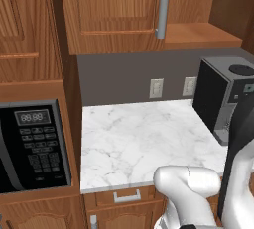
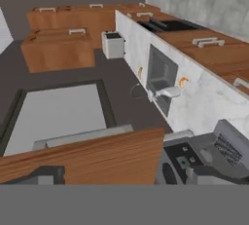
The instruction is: Open the cabinet. Pick the spray and place it next to the sink. Then close the cabinet.
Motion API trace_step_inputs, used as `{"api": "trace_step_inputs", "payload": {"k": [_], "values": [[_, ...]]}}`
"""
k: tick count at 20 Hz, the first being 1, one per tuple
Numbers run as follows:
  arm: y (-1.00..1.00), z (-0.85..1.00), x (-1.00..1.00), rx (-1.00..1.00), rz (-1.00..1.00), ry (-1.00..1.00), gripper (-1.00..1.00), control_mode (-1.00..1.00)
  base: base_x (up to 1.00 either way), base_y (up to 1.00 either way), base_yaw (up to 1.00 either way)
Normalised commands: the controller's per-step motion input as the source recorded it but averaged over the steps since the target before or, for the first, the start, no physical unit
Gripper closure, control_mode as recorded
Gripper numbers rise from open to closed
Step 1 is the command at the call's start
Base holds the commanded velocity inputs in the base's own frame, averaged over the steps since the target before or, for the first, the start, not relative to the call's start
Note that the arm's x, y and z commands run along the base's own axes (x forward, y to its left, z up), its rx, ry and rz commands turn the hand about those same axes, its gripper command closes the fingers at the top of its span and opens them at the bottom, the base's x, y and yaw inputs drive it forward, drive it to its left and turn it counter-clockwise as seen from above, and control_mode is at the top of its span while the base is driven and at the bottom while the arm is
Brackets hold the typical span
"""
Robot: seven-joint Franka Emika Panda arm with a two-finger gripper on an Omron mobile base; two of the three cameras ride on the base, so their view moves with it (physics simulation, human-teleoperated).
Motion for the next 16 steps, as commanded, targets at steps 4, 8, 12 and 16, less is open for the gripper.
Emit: {"api": "trace_step_inputs", "payload": {"k": [4,8,12,16], "values": [[-0.36,0.00,-0.82,0.00,-0.02,0.00,-1.00,-1.00,0.00,0.00,0.00],[-0.24,-0.01,-0.74,-0.01,0.00,0.00,-1.00,-1.00,0.00,0.00,0.00],[-0.18,0.00,-0.34,-0.01,-0.09,0.18,-1.00,-1.00,0.00,0.00,0.00],[-0.31,-0.04,-0.01,-0.05,-0.13,0.29,-1.00,-1.00,0.00,0.00,0.00]]}}
